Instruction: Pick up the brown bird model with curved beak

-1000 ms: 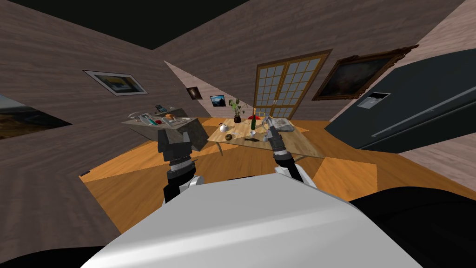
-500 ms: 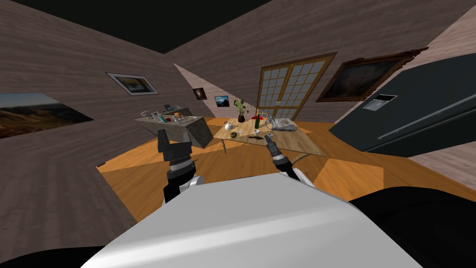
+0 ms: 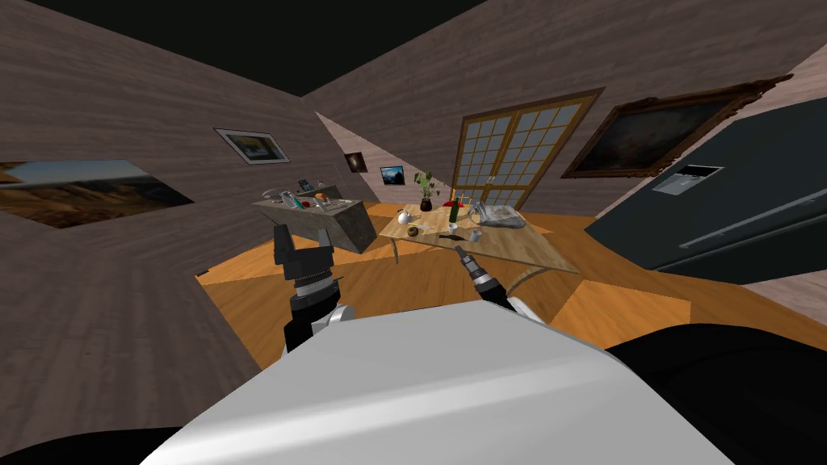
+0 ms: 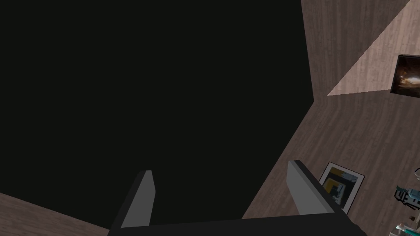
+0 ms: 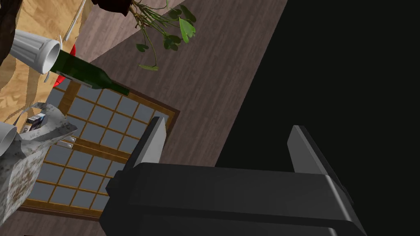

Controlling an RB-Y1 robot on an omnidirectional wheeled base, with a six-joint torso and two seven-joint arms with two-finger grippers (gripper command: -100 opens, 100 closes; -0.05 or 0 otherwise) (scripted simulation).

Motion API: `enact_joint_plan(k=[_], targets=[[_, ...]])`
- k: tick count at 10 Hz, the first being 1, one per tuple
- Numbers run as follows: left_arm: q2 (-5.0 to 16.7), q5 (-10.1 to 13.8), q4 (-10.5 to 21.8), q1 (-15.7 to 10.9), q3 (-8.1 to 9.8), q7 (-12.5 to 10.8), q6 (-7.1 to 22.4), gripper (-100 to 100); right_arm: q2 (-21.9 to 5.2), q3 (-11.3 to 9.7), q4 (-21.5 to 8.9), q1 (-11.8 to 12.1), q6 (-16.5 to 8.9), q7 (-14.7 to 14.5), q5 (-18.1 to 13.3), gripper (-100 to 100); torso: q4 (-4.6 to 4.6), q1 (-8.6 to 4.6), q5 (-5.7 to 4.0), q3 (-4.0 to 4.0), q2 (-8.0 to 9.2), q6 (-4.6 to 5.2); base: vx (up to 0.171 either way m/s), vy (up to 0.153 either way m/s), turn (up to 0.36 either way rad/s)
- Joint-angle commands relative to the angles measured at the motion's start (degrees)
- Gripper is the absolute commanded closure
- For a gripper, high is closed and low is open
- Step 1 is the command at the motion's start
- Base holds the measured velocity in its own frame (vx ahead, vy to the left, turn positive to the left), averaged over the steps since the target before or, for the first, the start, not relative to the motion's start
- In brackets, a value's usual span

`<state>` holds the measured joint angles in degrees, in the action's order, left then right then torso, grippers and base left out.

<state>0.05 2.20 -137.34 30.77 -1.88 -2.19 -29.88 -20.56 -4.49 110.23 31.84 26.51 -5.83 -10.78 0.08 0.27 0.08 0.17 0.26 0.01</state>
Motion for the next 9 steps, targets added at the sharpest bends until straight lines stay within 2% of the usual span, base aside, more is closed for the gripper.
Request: enact_joint_plan(k=[1, 2, 3, 4, 5, 6, 7, 8, 9], targets=[[0.0, 0.0, 0.0, 0.0, 0.0, 0.0, 0.0, 0, -1.64, -1.32, -2.86, 0.53, -1.64, -1.34, -1.16, -100, 0.0, 0.0, 0.0, 0.0, 0.0, 0.0, -0.052, 0.1, 0.171], [0.0, 0.0, 0.0, -0.01, 0.0, 0.0, 0.0, 0, -1.64, -1.32, -3.91, 0.53, -1.64, -1.34, -1.16, -100, -0.01, 0.03, 0.0, -0.02, -0.03, -0.03, -0.038, 0.08, 0.067], [0.0, 0.0, 0.0, 0.0, 0.0, 0.0, 0.0, 0, -3.54, -2.17, -6.13, 1.02, -2.76, -2.28, -1.89, -100, -0.02, -0.03, 0.0, -0.04, -0.07, 0.0, -0.024, 0.09, 0.139], [0.0, 0.0, 0.0, 0.0, 0.0, 0.0, 0.0, 0, -3.54, -2.17, -7.35, 1.02, -2.76, -2.28, -1.89, -100, -0.03, 0.0, 0.0, -0.06, -0.11, -0.01, -0.02, 0.08, 0.085], [0.0, 0.0, 0.0, 0.0, 0.0, 0.0, 0.0, 0, -5.51, -3.04, -9.75, 1.52, -3.88, -3.29, -2.56, -100, -0.03, -0.04, -0.01, -0.08, -0.14, 0.0, -0.026, 0.093, 0.192], [0.0, 0.0, 0.0, 0.0, 0.0, 0.0, 0.0, 0, -5.51, -3.04, -10.91, 1.52, -3.88, -3.29, -2.56, -100, -0.03, -0.02, 0.0, -0.08, -0.13, -0.02, -0.026, 0.089, 0.091], [0.0, 0.0, 0.0, 0.0, 0.0, 0.0, 0.0, 0, -7.54, -3.96, -13.16, 2.01, -4.98, -4.36, -3.18, -100, -0.03, -0.02, 0.0, -0.07, -0.13, 0.0, -0.009, 0.107, 0.218], [0.0, 0.0, 0.0, 0.0, 0.0, 0.0, 0.0, 0, -7.54, -3.96, -14.54, 2.01, -4.98, -4.36, -3.18, -100, -0.04, 0.04, 0.01, -0.11, -0.19, -0.04, 0.001, 0.08, 0.102], [0.0, 0.0, 0.0, 0.01, 0.0, 0.0, 0.0, 0, -9.63, -4.92, -16.1, 2.51, -6.05, -5.5, -3.75, -100, -0.04, -0.05, 0.01, -0.11, -0.19, 0.02, 0.0, 0.092, 0.202]])
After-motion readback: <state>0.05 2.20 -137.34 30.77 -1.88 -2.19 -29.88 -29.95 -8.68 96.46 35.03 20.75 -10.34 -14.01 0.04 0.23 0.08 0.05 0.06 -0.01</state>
